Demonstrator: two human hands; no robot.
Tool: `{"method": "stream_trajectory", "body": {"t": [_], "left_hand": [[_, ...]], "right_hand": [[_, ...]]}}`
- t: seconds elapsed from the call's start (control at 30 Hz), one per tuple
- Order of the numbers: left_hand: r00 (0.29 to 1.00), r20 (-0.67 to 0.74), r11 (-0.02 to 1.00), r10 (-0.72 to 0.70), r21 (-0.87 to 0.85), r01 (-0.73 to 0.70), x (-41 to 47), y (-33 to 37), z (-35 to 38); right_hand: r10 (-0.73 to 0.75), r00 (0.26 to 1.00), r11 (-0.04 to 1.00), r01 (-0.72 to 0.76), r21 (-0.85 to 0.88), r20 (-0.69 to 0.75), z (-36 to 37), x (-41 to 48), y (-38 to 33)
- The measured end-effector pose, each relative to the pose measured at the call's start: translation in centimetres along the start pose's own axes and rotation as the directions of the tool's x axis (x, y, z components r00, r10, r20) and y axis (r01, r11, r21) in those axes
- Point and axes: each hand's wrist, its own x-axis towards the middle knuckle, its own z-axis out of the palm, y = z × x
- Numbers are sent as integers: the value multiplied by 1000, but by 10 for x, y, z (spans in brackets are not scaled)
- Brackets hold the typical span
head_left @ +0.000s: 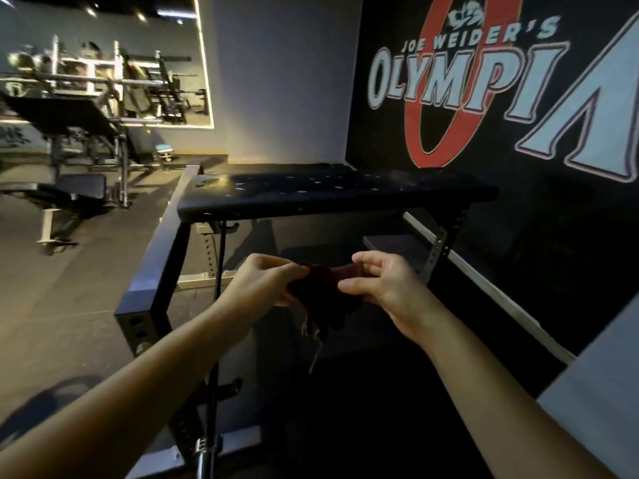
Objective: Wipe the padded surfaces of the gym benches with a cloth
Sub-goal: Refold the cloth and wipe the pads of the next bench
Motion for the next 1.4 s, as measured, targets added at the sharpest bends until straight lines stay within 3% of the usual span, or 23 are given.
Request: {"method": "stream_trajectory", "body": {"t": [0.13, 0.23, 0.33, 0.43, 0.5, 0.63, 0.87, 1.0, 1.1, 1.17, 1.23, 1.33, 1.4], "left_hand": [[996, 82, 987, -27, 158, 14, 27, 33, 21], [992, 129, 986, 10, 167, -32, 48, 53, 32], [995, 57, 977, 80, 192, -90, 78, 60, 33], [978, 59, 896, 201, 393, -208, 109, 59, 28], [970, 44, 881, 238, 411, -234, 132, 53, 24], [991, 3, 986, 131, 100, -130, 188, 27, 11], [997, -69, 989, 22, -143, -31, 307, -46, -4], [957, -212, 962, -198, -229, 148, 328, -92, -3], [918, -13, 870, -397, -323, 372, 342, -97, -4], [893, 181, 788, -411, -422, 448, 356, -87, -8], [906, 226, 708, -359, -567, 421, 377, -82, -14], [940, 114, 600, -321, -744, 295, 407, -79, -24], [951, 46, 604, -306, -762, 232, 427, -77, -30]], "right_hand": [[67, 969, 980, -20, -198, 236, -34, 17, -5], [25, 959, 958, 57, -280, 281, -39, 33, -8], [-52, 966, 959, 119, -258, 253, -43, 52, -6], [4, 952, 977, 61, -203, 305, -55, 72, -11], [9, 937, 986, 51, -160, 350, -65, 91, -15], [-45, 934, 987, 95, -126, 355, -74, 143, -20], [-110, 937, 990, 132, -45, 332, -50, 269, -21], [-142, 929, 989, 151, 0, 342, -46, 334, -27], [-164, 918, 985, 135, 104, 361, -42, 385, -29], [-156, 903, 980, 90, 179, 400, -37, 416, -29], [-160, 886, 970, 59, 235, 436, -33, 444, -29], [-170, 863, 955, 25, 296, 476, -27, 485, -24], [-172, 855, 940, -6, 341, 490, -22, 512, -21]]}}
